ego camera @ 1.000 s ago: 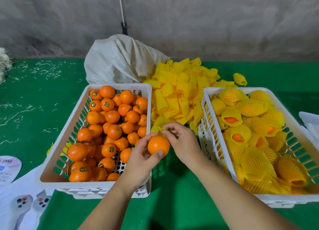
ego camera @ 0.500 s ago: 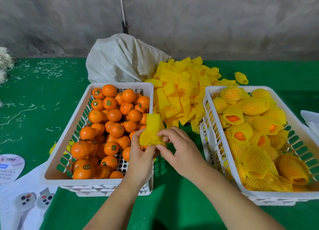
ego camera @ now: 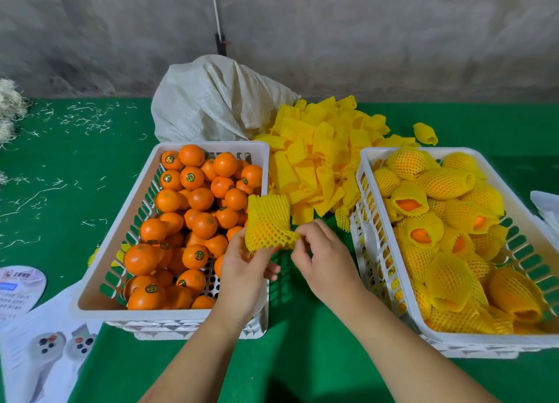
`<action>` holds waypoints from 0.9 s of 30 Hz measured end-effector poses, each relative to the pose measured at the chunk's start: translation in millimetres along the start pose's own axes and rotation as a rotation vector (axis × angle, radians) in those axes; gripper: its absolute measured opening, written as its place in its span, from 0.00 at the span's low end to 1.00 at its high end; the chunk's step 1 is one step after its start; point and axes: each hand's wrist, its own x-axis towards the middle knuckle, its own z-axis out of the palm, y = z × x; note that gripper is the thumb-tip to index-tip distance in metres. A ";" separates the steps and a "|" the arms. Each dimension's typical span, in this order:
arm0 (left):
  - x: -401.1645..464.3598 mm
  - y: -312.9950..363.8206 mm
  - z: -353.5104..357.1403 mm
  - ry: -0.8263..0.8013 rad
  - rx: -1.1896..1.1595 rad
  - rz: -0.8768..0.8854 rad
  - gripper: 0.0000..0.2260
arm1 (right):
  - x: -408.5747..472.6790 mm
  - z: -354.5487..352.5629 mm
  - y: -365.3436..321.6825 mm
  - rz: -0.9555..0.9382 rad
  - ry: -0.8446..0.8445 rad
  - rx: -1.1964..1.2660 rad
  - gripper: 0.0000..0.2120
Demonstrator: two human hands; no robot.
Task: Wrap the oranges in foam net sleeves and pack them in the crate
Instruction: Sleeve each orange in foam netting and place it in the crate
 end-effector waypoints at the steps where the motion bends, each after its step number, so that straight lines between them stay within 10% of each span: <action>1: 1.6 -1.5 -1.7 0.034 0.005 0.008 0.12 | -3.3 0.2 -1.6 -0.016 -0.020 -0.013 0.05; 18: -5.7 -7.1 -6.3 -0.174 0.227 0.152 0.29 | -7.2 3.7 -2.5 0.181 -0.038 0.280 0.14; 27: -11.3 -2.5 -7.0 0.000 0.249 0.174 0.11 | -32.9 29.4 -40.0 0.177 0.083 0.421 0.21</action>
